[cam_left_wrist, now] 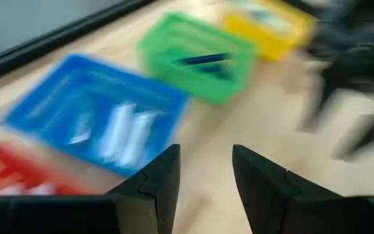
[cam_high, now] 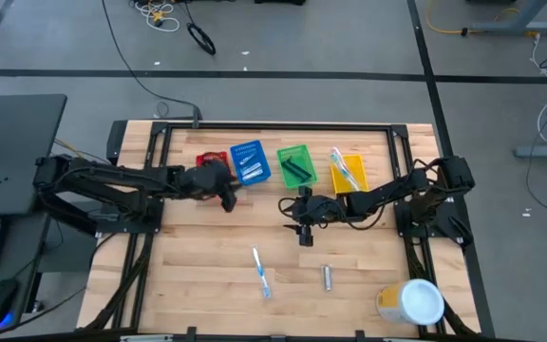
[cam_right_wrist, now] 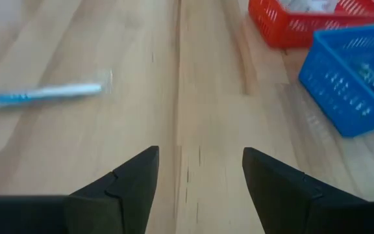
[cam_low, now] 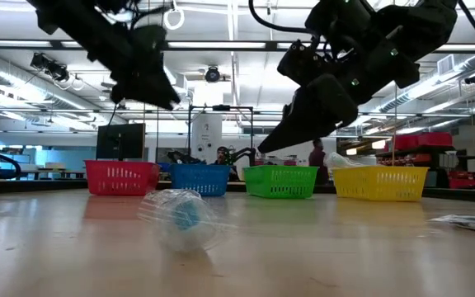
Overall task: Pick & Place Travel size toiletries
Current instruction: Put the nail cutter into the blue bin
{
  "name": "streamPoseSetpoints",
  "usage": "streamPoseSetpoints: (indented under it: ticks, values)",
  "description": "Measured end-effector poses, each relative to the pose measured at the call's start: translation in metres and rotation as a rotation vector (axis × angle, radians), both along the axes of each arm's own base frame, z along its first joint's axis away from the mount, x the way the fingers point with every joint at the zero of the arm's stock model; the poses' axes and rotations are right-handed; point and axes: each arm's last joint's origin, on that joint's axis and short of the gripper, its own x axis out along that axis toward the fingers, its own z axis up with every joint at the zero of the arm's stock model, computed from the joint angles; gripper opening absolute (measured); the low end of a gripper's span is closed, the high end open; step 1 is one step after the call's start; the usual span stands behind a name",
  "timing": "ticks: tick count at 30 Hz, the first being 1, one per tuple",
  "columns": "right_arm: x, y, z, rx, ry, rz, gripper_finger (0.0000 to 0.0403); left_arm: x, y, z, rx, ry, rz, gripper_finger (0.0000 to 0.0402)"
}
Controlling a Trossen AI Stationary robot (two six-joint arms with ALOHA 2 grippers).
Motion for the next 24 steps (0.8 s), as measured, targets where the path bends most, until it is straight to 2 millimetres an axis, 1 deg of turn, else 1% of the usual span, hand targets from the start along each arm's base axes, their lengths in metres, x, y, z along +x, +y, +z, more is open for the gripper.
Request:
streamPoseSetpoints:
  ticks: [2, 4, 8, 12, 15, 17, 19, 21, 23, 24]
  values:
    - [-0.003, 0.001, -0.001, -0.007, 0.028, 0.005, 0.0234, 0.004, -0.01, 0.004, 0.0, -0.041, -0.083, 0.015]
    - [-0.007, 0.004, 0.004, -0.029, 0.048, 0.013, 0.0234, 0.005, -0.02, 0.005, 0.002, -0.058, -0.136, 0.015]
    - [-0.019, 0.01, 0.02, -0.057, 0.063, -0.019, 0.0234, 0.005, -0.039, 0.005, 0.002, -0.06, -0.218, 0.0146]
    - [-0.035, 0.02, 0.045, 0.029, 0.039, -0.044, 0.0234, 0.006, -0.055, 0.004, 0.004, -0.072, -0.28, 0.0139]
    - [-0.047, 0.033, 0.054, 0.083, 0.056, 0.03, 0.0234, 0.006, -0.064, 0.004, 0.034, -0.075, -0.307, 0.0135]
    - [-0.052, 0.045, 0.057, 0.114, 0.063, 0.096, 0.0233, 0.011, -0.068, 0.002, 0.06, -0.086, -0.31, 0.0135]
    - [-0.057, 0.057, 0.057, 0.148, 0.082, 0.153, 0.023, 0.01, -0.071, -0.002, 0.081, -0.065, -0.322, 0.0135]
    - [-0.063, 0.069, 0.055, 0.181, 0.113, 0.204, 0.0226, 0.018, -0.074, -0.002, 0.091, -0.099, -0.333, 0.0135]
    - [-0.068, 0.082, 0.052, 0.193, 0.151, 0.263, 0.0221, 0.019, -0.077, -0.01, 0.107, -0.057, -0.357, 0.0134]
    - [-0.072, 0.088, 0.049, 0.193, 0.184, 0.294, 0.0218, 0.023, -0.078, -0.012, 0.1, -0.07, -0.373, 0.0134]
